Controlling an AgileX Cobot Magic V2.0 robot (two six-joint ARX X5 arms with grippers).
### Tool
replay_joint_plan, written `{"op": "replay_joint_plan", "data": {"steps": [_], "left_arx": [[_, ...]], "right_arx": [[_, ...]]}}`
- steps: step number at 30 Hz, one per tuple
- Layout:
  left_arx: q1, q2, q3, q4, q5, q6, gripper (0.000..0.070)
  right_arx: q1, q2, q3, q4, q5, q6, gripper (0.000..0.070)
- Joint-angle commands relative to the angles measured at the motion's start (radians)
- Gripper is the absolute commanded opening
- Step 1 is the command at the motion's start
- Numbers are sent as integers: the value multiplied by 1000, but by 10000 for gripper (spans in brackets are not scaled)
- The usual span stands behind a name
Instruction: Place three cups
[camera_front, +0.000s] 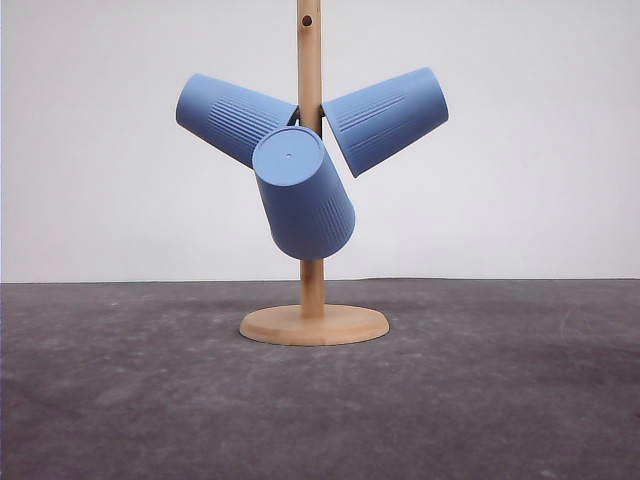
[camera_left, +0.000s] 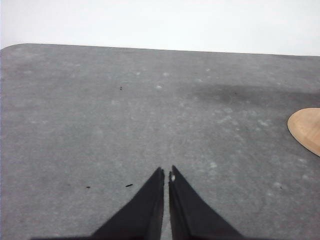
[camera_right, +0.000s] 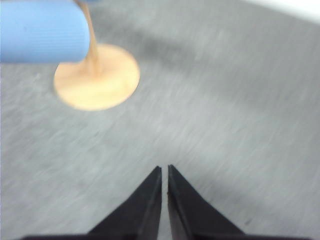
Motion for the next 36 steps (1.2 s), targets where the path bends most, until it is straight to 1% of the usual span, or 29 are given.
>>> {"op": "replay_joint_plan", "data": {"steps": [1,5,8,10,14,17,20,22,36], "left_arx": [[1,-1,-13,-4,1,3,0],[1,-1,-13,-4,1,3,0],[1,-1,-13,-5,1,3,0],[1,-1,-13,-4,1,3,0],[1,-1,-13,-4,1,3,0],[1,-1,-13,-4,1,3,0],[1,-1,-13,-4,1,3,0],[1,-1,-13,-4,1,3,0],[1,-1,-13,-5,1,3,0]], "right_arx": [[-13,-68,-84,55,19,2,15],[-43,-263,-305,222,76,112,15],[-57,-395,-437,305,160,180,15],[-64,-457,-496,332,205,195,15],[-75,-542,-581,380,264,204,15],[-78,-575,-619,399,303,230,15],[-79,-604,-648,427,303,244,15],[-79,-632,-648,424,304,243,15],[-86,-632,-648,438,302,242,15]]}}
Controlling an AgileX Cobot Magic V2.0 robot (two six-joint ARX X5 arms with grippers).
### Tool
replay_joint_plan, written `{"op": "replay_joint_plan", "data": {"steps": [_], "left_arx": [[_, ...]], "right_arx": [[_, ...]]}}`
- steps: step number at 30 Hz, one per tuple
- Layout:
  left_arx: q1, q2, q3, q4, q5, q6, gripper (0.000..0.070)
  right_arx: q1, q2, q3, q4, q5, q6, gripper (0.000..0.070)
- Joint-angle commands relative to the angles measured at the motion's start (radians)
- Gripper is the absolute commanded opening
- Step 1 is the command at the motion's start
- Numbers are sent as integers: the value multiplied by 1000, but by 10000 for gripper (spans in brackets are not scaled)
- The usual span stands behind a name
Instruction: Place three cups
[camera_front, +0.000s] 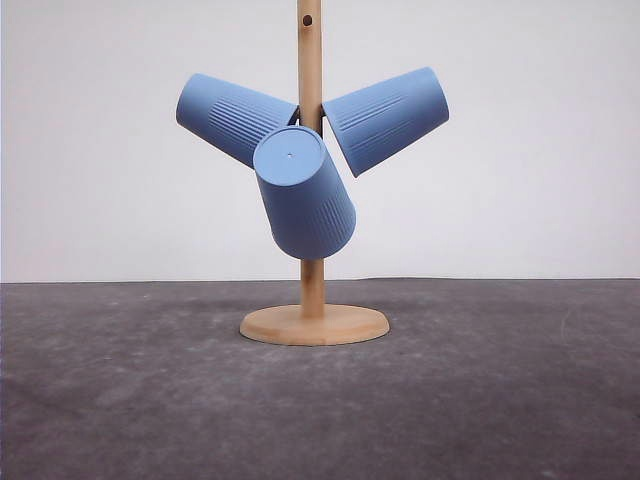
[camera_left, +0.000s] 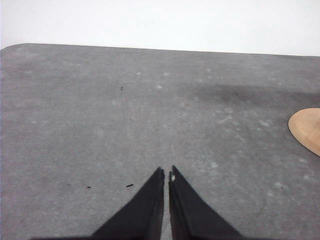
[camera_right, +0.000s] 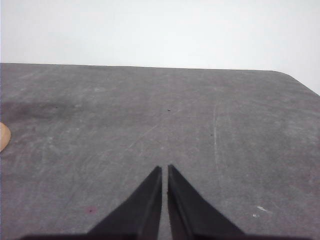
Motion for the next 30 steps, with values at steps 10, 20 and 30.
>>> {"op": "replay_joint_plan", "data": {"steps": [10,20,30], "left_arx": [[1,-1,-13,-4,1,3,0],[1,-1,-13,-4,1,3,0],[1,-1,-13,-4,1,3,0]], "right_arx": [[-1,0,-3,8,1,11,15],[-1,0,-3,8,1,11,15],[-1,0,-3,8,1,11,15]]}}
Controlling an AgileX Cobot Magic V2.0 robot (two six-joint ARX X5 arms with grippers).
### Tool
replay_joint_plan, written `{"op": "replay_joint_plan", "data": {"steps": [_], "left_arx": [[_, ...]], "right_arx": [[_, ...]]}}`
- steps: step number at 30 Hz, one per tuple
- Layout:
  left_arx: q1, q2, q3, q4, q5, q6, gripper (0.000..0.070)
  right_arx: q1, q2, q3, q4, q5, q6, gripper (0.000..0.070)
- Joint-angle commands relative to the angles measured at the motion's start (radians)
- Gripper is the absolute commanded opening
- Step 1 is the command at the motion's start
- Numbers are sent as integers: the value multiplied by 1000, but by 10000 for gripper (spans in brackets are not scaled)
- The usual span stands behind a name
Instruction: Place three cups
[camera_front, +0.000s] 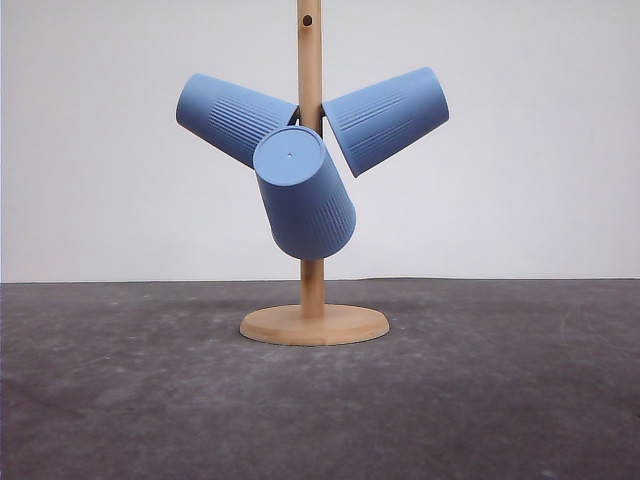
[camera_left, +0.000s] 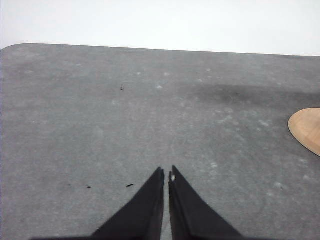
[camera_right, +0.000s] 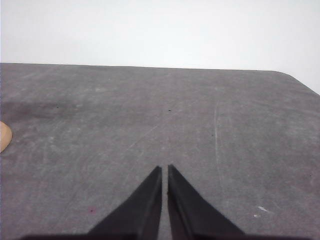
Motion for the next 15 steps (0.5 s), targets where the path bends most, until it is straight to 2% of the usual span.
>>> {"op": "replay_joint_plan", "data": {"steps": [1,15], "left_arx": [[1,-1,-13,-4,1,3,0],[1,-1,-13,-5,1,3,0]], "right_arx": [[-1,0,-3,8,1,11,15],[-1,0,-3,8,1,11,15]]}}
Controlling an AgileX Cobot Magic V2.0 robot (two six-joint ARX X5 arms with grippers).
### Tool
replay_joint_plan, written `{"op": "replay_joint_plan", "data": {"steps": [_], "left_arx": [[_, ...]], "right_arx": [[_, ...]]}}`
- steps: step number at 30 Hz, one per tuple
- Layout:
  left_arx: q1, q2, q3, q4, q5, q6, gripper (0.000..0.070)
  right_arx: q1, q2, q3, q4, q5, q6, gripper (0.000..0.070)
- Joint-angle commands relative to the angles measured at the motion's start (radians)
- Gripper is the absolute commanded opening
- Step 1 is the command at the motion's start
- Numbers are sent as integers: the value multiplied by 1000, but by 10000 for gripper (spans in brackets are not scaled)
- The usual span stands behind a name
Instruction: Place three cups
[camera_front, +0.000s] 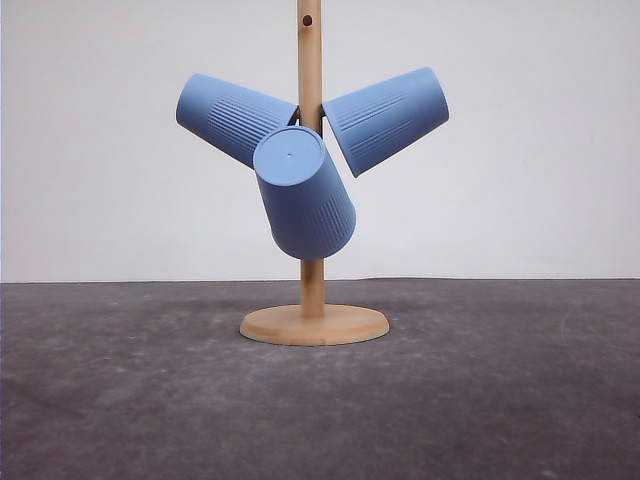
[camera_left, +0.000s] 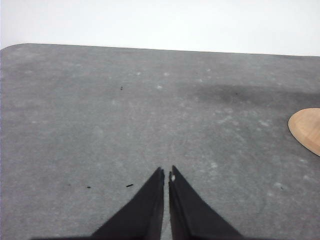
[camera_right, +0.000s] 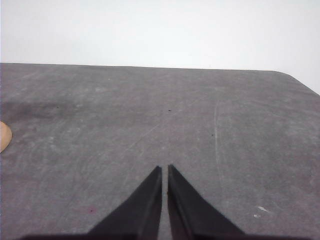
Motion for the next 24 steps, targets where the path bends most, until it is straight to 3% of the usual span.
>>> {"op": "replay_joint_plan", "data": {"steps": [1,24], "left_arx": [[1,-1,-13,-5,1,3,0],[1,-1,-13,-4,1,3,0]], "right_arx": [[-1,0,-3,8,1,11,15],[-1,0,-3,8,1,11,15]]}}
